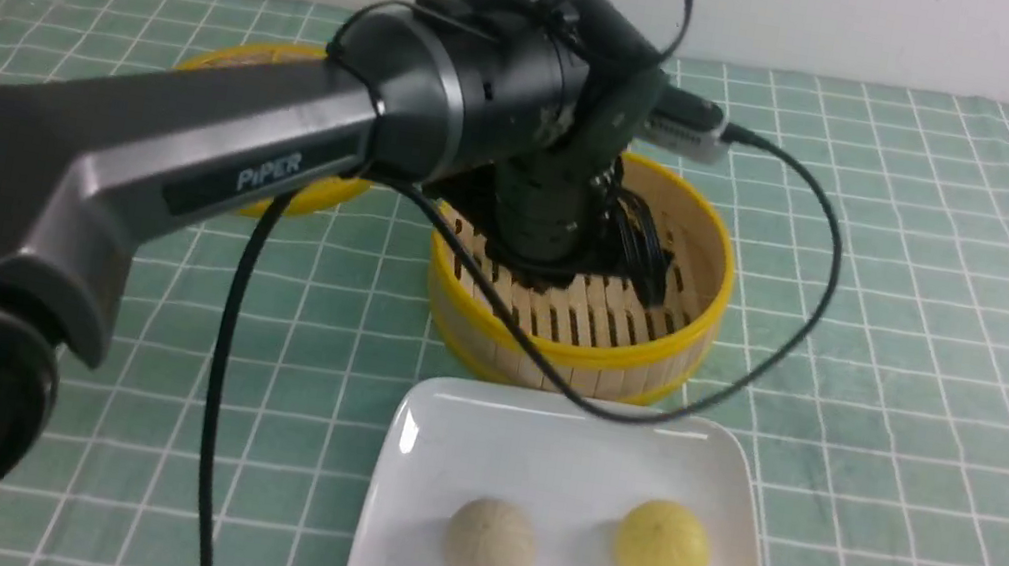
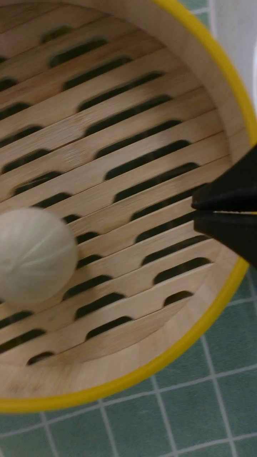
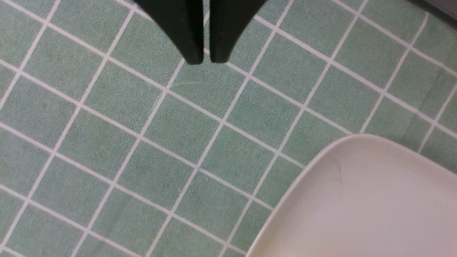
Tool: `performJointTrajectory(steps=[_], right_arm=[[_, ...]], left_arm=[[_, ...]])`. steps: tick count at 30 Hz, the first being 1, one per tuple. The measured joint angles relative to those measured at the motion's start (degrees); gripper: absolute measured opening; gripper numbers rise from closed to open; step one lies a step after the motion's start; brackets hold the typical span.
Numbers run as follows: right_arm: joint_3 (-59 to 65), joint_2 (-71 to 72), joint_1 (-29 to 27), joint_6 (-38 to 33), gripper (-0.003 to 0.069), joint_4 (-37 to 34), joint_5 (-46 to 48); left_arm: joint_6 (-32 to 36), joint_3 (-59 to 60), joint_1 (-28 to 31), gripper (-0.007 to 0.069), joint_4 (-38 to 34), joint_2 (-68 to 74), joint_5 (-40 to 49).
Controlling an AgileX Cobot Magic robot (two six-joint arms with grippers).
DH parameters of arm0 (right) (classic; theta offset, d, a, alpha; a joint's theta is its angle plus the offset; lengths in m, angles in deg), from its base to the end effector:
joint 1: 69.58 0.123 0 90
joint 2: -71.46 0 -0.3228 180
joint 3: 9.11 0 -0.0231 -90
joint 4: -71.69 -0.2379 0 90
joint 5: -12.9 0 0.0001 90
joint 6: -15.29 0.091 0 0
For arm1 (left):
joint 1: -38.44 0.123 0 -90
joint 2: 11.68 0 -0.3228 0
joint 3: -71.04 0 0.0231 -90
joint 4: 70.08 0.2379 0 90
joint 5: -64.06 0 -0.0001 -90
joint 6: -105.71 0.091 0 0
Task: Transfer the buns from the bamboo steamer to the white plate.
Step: 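Reach into the bamboo steamer and grasp a bun with the left gripper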
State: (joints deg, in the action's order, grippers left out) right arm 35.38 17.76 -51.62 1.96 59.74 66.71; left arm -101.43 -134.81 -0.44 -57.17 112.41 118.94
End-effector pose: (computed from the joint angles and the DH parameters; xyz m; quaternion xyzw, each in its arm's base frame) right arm 0.0814 0.0424 0.2933 -0.2224 0.9399 0.1060 0.2365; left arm 0.3693 -0.2764 0.2997 0.1402 0.9571 -0.0382 0.2506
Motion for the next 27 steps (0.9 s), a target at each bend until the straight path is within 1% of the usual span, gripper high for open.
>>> performJointTrajectory(steps=[1,2,3,4,5,7,8,10,11,13,14,15,16,18,19,20,21,24,27], right_arm=[[0.00,0.00,0.00,0.00,0.0050,0.00,0.00],[0.00,0.00,0.00,0.00,0.0051,0.00,0.00],[0.00,0.00,0.00,0.00,0.0054,0.05,0.00],[0.00,0.00,0.00,0.00,0.0055,0.05,0.00],[0.00,0.00,0.00,0.00,0.0055,0.05,-0.04],[0.00,0.00,0.00,0.00,0.0057,0.05,-0.04],[0.00,0.00,0.00,0.00,0.0060,0.00,-0.04],[0.00,0.00,0.00,0.00,0.0062,0.00,-0.04],[0.00,0.00,0.00,0.00,0.0065,-0.21,-0.04],[0.00,0.00,0.00,0.00,0.0069,-0.45,-0.04],[0.00,0.00,0.00,0.00,0.0071,-0.45,-0.04],[0.00,0.00,0.00,0.00,0.0073,-0.57,-0.04],[0.00,0.00,0.00,0.00,0.0074,-0.64,-0.04],[0.00,0.00,0.00,0.00,0.0076,-0.77,-0.11],[0.00,0.00,0.00,0.00,0.0076,-0.83,-0.11],[0.00,0.00,0.00,0.00,0.0078,-0.84,-0.11],[0.00,0.00,0.00,0.00,0.0079,-0.84,-0.11],[0.00,0.00,0.00,0.00,0.0083,-0.84,-0.13],[0.00,0.00,0.00,0.00,0.0085,-0.88,-0.13]], left_arm=[[0.31,-1.73,1.46,0.0009,-2.04,0.45,0.14],[0.41,-1.73,1.77,0.0009,-2.46,0.59,0.22],[2.25,-4.88,4.25,0.0007,-6.13,1.37,0.41],[3.11,-5.88,5.17,0.0008,-7.51,1.72,0.41],[4.91,-7.77,7.15,0.0010,-10.38,2.44,0.22],[6.65,-9.42,8.41,0.0016,-12.91,3.05,-0.10],[8.65,-11.11,10.09,0.0033,-16.35,4.18,-0.75],[9.82,-11.87,10.66,0.0053,-17.67,4.98,-1.52],[10.88,-12.35,10.82,0.0096,-19.00,6.20,-2.84],[11.33,-12.35,10.74,0.0146,-19.52,7.77,-4.54],[11.48,-12.35,10.67,0.0199,-19.63,8.89,-5.93],[11.62,-12.35,10.62,0.0222,-19.70,9.40,-6.34],[11.61,-12.35,10.60,0.0269,-19.64,10.56,-7.49],[11.74,-12.35,10.60,0.0335,-18.87,11.59,-8.14],[11.74,-12.35,10.60,0.0342,-18.87,11.66,-8.15],[11.79,-12.35,10.60,0.0384,-17.80,12.05,-8.38],[11.79,-12.35,10.60,0.0409,-16.94,12.18,-8.56],[11.79,-12.35,10.60,0.0447,-14.83,12.18,-8.83],[11.79,-12.39,10.60,0.0448,-14.32,12.90,-9.06]])
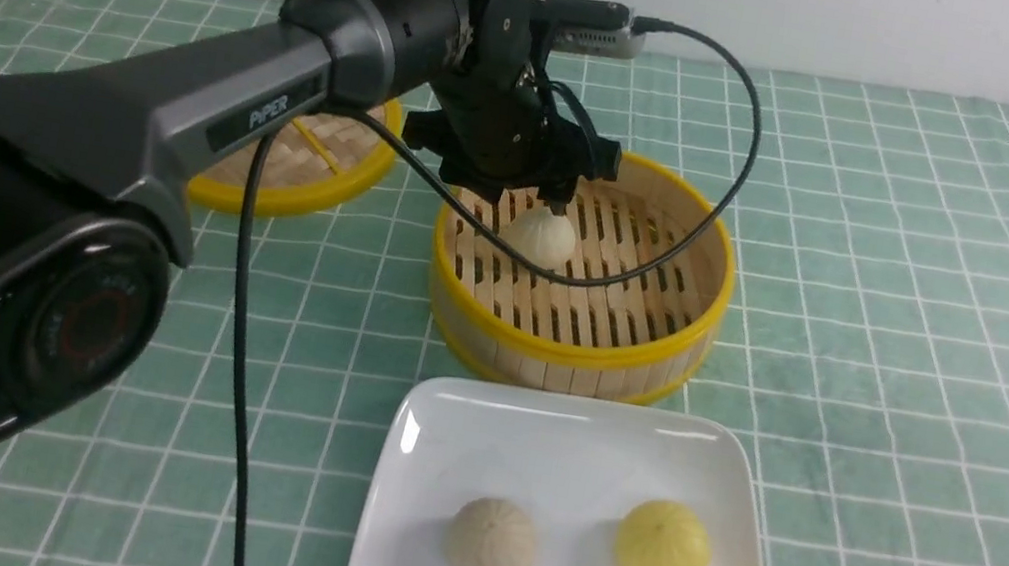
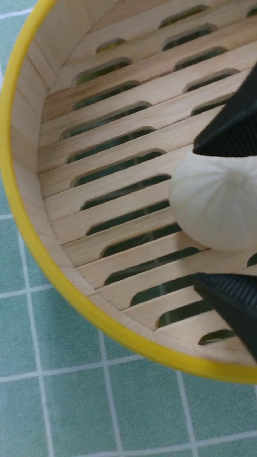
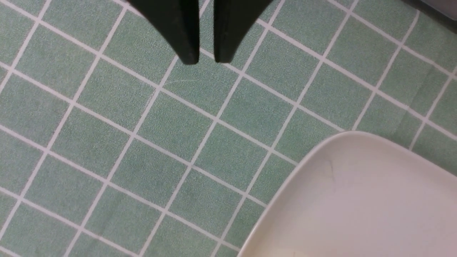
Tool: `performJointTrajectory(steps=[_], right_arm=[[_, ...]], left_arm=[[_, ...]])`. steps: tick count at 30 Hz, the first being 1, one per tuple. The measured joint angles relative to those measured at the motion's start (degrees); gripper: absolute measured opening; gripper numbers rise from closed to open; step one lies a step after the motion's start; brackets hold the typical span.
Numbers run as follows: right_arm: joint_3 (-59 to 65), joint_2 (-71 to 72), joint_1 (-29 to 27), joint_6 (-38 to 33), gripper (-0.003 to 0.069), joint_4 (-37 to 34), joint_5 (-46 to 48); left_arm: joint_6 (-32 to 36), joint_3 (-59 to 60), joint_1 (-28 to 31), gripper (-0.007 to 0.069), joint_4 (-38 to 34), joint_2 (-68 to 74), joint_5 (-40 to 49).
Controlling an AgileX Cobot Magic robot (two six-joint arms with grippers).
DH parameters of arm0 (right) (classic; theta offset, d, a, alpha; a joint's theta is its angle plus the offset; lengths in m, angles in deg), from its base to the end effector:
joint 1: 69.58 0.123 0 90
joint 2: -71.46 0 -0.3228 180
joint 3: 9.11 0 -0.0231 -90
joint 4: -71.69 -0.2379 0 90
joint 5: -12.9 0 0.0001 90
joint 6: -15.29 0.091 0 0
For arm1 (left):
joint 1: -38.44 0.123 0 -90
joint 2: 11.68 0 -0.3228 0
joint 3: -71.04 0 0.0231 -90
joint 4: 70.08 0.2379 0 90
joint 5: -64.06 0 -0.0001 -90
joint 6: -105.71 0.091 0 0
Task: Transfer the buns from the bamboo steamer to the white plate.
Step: 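Reach into the bamboo steamer and grasp a bun with the left gripper, then carry the bun from the bamboo steamer to the plate with the left gripper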
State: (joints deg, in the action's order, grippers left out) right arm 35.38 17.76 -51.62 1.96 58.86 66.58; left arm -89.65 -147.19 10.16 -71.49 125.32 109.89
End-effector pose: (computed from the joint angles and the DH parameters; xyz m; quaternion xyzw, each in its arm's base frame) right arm 0.0813 0.0435 0.2936 -0.2192 0.9396 0.1131 0.2371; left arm 0.4637 -0.2513 0.2555 0.1017 0.9472 -0.1232 0.2781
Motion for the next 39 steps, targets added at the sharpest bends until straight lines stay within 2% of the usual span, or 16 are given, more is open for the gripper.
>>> performJointTrajectory(steps=[3,5,8,11,18,21,23,27,32,37,38,39], right_arm=[[0.00,0.00,0.00,0.00,0.0085,0.00,0.00],[0.00,0.00,0.00,0.00,0.0085,0.00,0.00],[0.00,0.00,0.00,0.00,0.0087,0.00,0.00],[0.00,0.00,0.00,0.00,0.0092,-0.21,0.00],[0.00,0.00,0.00,0.00,0.0100,-0.44,-0.05],[0.00,0.00,0.00,0.00,0.0104,-0.44,-0.38],[0.00,0.00,0.00,0.00,0.0107,-0.56,-0.49],[0.00,0.00,0.00,0.00,0.0111,-1.05,-0.51],[0.00,0.00,0.00,0.00,0.0116,-1.90,-0.51],[0.00,0.00,0.00,0.00,0.0121,-2.00,-0.51],[0.00,0.00,0.00,0.00,0.0121,-2.00,-0.51],[0.00,0.00,0.00,0.00,0.0122,-2.12,-0.56]], left_arm=[[0.46,-0.02,0.00,0.0376,-0.90,1.64,1.03],[1.51,-0.02,0.00,0.0289,-2.35,2.00,1.76],[2.95,-0.57,0.00,0.0108,-4.39,1.54,2.85],[3.41,-1.96,0.00,0.0034,-5.57,0.02,5.86],[4.04,-9.61,-0.05,0.0029,-5.67,-9.89,13.53],[5.00,-11.60,-0.05,0.0029,-5.72,-16.30,19.92],[5.23,-11.70,-0.05,0.0029,-6.01,-19.96,24.43],[5.28,-8.35,-0.05,0.0029,-7.08,-24.51,25.34],[6.97,5.11,-0.05,0.0031,-11.42,-32.09,25.34],[7.76,27.77,-0.89,0.0033,-16.98,-38.20,25.21],[7.76,27.77,-1.02,0.0033,-17.10,-38.27,25.21],[7.76,33.37,-2.08,0.0033,-17.66,-38.48,25.10]])
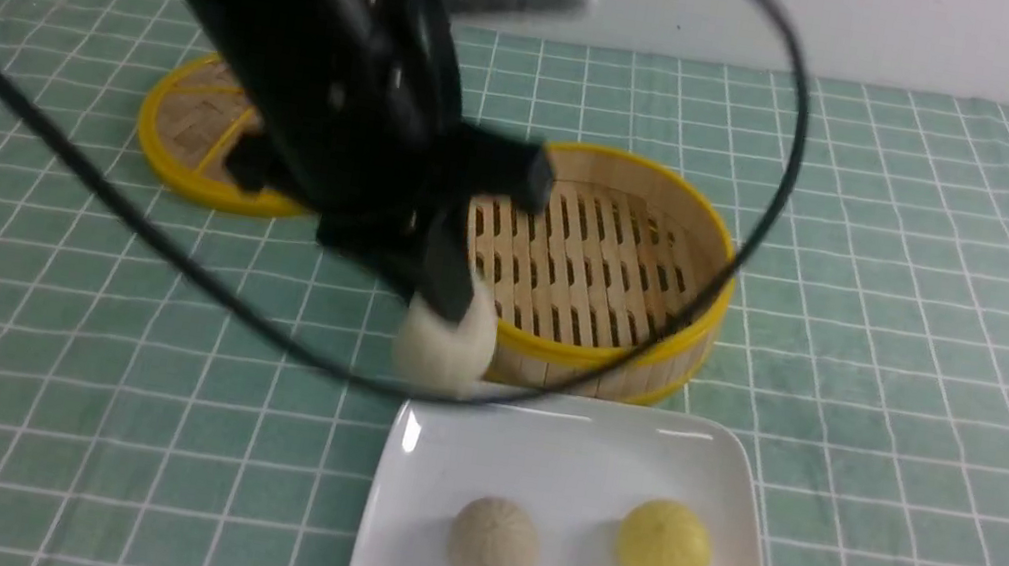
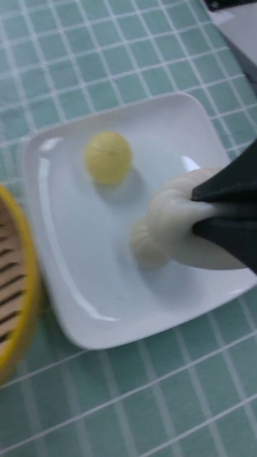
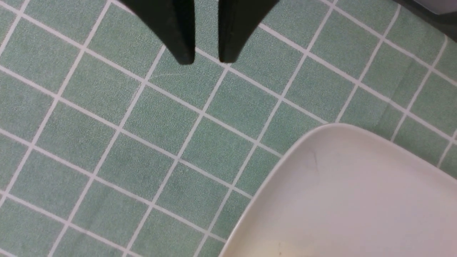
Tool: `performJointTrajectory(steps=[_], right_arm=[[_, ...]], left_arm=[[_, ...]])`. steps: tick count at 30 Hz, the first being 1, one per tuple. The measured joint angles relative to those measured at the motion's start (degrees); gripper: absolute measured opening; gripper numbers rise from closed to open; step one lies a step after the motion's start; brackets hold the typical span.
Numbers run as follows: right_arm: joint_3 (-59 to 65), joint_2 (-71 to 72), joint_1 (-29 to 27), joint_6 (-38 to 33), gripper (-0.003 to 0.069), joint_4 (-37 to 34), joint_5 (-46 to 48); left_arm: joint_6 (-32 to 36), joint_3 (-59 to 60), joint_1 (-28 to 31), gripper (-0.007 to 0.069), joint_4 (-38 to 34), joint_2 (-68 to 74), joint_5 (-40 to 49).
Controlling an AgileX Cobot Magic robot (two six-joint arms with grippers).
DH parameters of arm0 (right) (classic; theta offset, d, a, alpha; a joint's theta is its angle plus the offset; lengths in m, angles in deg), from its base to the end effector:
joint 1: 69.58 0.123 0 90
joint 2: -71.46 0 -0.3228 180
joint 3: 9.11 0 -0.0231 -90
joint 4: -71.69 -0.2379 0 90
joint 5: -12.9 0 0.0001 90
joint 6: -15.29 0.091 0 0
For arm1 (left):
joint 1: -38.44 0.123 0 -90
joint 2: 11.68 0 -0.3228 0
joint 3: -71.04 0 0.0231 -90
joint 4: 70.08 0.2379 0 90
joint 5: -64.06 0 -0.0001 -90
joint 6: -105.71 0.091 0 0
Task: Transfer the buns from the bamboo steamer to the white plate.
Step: 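Carry the bun from the bamboo steamer to the plate with the left gripper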
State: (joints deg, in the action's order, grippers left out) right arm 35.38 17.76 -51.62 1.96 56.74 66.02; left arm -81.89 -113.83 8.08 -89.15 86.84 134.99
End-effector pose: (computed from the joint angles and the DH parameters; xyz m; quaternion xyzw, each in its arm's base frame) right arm 0.0814 0.0461 0.2947 -0.2110 0.9384 0.1300 0.2406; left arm 0.2542 -0.1815 0.3671 0.1608 0.9645 -0.1966 0.0723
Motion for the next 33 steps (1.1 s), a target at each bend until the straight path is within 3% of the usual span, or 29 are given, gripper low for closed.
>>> performJointTrajectory(steps=[4,8,19,23,28,33], right_arm=[[0.00,0.00,0.00,0.00,0.0128,0.00,-0.37],[0.00,0.00,0.00,0.00,0.0133,0.00,-0.84],[0.00,0.00,0.00,0.00,0.0145,-0.02,-0.99],[0.00,0.00,0.00,0.00,0.0148,-0.02,-0.99],[0.00,0.00,0.00,0.00,0.0153,-0.02,-1.02],[0.00,0.00,0.00,0.00,0.0157,-0.02,-1.02]], left_arm=[[0.26,12.72,-7.37,0.0034,-0.94,-0.04,-3.42],[0.58,14.84,-11.13,0.0034,0.27,-0.04,-10.58],[0.57,13.64,-11.50,0.0040,3.05,1.36,-32.29],[0.61,13.64,-11.50,0.0045,4.04,5.37,-36.46],[0.61,13.64,-11.50,0.0097,5.22,11.80,-39.34],[0.61,13.64,-11.50,0.0207,6.14,14.13,-41.80]])
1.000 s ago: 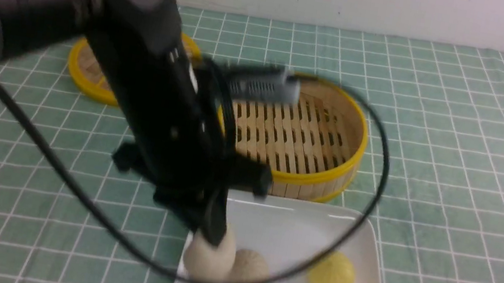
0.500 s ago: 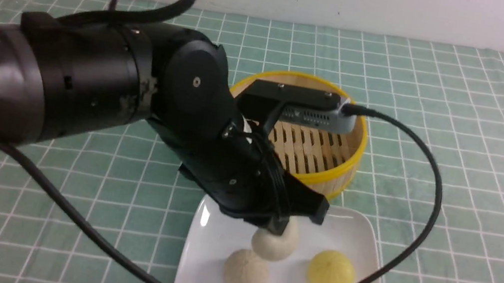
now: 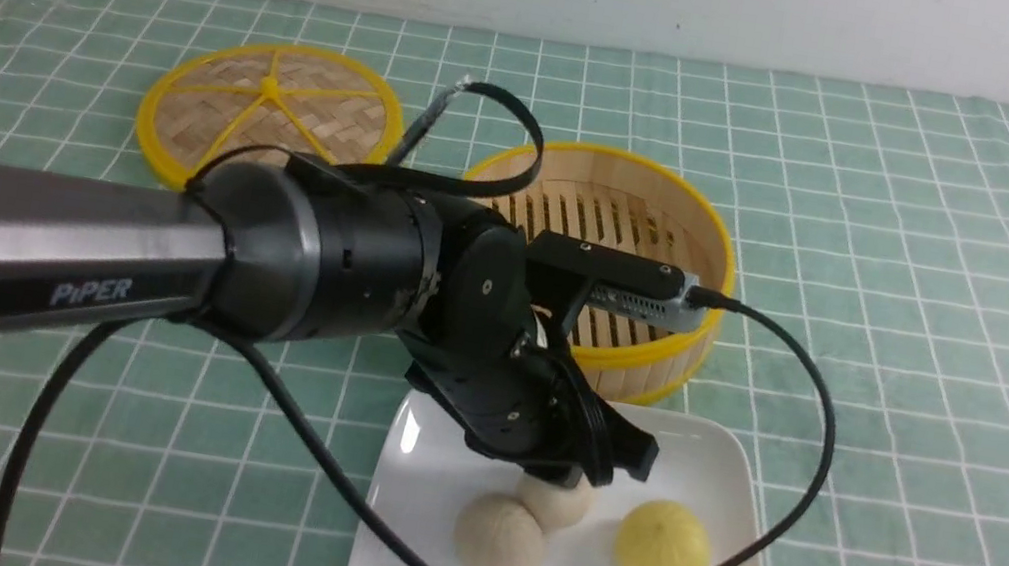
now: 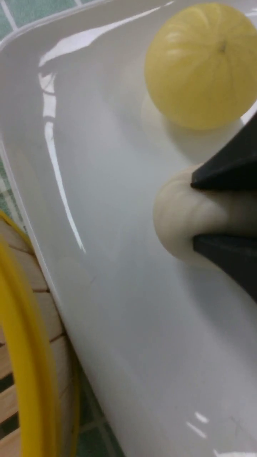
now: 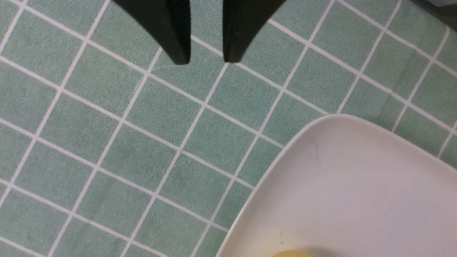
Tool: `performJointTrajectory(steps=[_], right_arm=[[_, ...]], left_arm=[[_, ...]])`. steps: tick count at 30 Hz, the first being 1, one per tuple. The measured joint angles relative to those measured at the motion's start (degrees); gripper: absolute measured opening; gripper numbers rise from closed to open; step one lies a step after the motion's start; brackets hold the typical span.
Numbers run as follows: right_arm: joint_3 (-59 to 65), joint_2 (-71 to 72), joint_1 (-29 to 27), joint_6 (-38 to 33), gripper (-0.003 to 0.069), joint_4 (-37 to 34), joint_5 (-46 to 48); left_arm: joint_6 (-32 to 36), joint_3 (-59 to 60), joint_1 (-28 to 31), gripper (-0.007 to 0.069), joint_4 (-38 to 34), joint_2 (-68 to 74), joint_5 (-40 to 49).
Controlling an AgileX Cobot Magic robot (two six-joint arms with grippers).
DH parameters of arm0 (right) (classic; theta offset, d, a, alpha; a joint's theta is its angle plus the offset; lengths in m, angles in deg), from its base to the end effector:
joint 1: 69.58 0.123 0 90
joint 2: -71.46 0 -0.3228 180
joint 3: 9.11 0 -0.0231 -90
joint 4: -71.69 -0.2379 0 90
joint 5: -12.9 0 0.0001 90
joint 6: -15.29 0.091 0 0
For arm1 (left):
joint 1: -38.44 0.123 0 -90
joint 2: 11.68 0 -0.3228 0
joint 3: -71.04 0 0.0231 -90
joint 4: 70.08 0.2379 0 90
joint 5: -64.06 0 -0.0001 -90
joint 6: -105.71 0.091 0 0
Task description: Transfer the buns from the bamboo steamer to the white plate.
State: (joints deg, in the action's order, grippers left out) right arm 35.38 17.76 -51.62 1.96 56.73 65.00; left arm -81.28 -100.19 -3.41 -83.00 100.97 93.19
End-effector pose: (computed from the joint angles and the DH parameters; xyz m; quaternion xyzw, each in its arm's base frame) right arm 0.0828 0.0463 0.2955 -0.2094 0.9366 0.1300 0.2491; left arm 0.2799 -0.2640 0.2383 0.2105 0.9412 -0.1754 0.1977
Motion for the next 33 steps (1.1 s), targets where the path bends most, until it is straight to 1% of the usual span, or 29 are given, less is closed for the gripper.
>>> performJointTrajectory(steps=[5,6,7,12,19,22,27,31,33], right_arm=[[0.00,0.00,0.00,0.00,0.0163,0.00,0.00],[0.00,0.00,0.00,0.00,0.0164,0.00,0.00],[0.00,0.00,0.00,0.00,0.0165,0.00,0.00],[0.00,0.00,0.00,0.00,0.0167,-0.30,0.55],[-1.35,2.97,0.00,0.00,0.0167,-0.63,3.81],[-4.40,8.52,0.00,0.15,0.0167,-0.44,8.90],[-9.84,19.74,0.00,3.31,0.0169,0.03,15.39],[-11.14,28.38,0.00,4.36,0.0155,1.01,14.35],[-10.01,32.21,0.00,4.47,0.0111,1.06,10.67]], left_arm=[[0.00,0.00,0.00,0.0325,0.58,0.05,-1.29],[0.00,0.00,0.00,0.0325,0.65,0.05,-1.25],[0.00,0.00,0.00,0.0360,1.28,-0.12,-1.25],[-0.38,-0.63,0.00,0.0421,4.02,-2.02,-1.20],[-2.20,-3.30,0.00,0.0430,5.63,-3.25,0.03],[-2.61,-3.92,0.00,0.0430,5.63,-3.30,1.18],[-2.77,-3.92,0.00,0.0430,5.75,-3.30,2.01],[-2.77,-3.92,0.00,0.0430,5.87,-3.30,2.37],[-2.77,-3.92,0.00,0.0430,5.87,-3.30,2.41]])
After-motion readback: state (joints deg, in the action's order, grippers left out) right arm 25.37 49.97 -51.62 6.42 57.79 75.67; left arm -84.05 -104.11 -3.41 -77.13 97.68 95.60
